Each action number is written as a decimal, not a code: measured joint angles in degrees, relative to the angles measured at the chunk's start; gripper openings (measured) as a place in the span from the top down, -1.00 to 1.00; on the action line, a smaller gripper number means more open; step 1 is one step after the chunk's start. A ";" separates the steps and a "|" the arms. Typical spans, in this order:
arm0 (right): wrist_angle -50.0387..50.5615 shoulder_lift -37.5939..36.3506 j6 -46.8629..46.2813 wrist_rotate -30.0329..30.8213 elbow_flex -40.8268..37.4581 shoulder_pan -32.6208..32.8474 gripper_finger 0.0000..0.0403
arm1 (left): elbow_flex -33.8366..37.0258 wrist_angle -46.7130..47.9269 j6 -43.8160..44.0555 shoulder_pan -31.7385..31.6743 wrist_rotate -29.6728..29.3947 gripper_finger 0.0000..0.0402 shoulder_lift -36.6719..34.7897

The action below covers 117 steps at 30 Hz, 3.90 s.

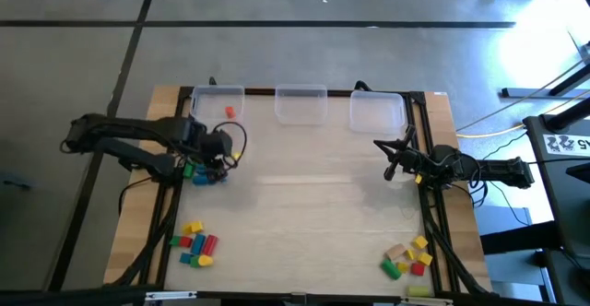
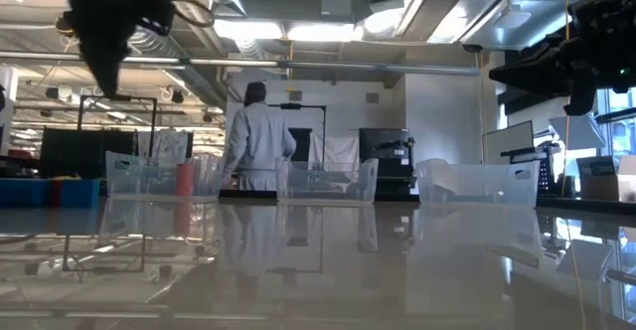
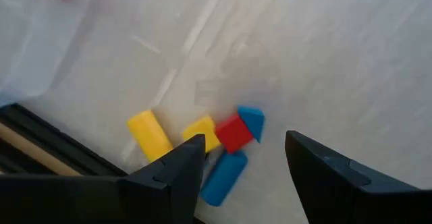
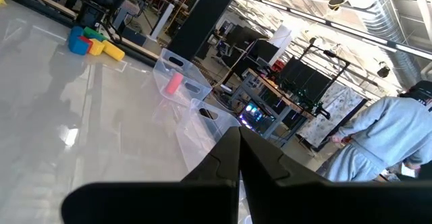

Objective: Sort blocks by size
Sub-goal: Put the cylindrical blue block into the left transparent bin

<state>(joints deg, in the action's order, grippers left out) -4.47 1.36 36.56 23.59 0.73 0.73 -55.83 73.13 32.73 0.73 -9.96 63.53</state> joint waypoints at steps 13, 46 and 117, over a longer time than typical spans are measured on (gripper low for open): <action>-0.01 -0.01 0.00 0.00 0.00 -0.01 0.94 | 12.48 -0.65 4.43 6.06 3.74 -0.01 0.04; 0.02 0.00 1.41 0.00 -0.02 0.00 0.94 | 19.22 -14.72 -9.66 5.65 5.80 0.08 17.85; -0.02 0.00 1.36 0.00 -0.02 0.00 0.94 | 0.15 -32.71 -32.89 -37.08 -19.53 0.35 6.28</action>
<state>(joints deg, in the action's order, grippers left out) -4.49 1.37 37.91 23.59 0.71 0.73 -55.68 40.42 -0.16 -36.35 -29.50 69.81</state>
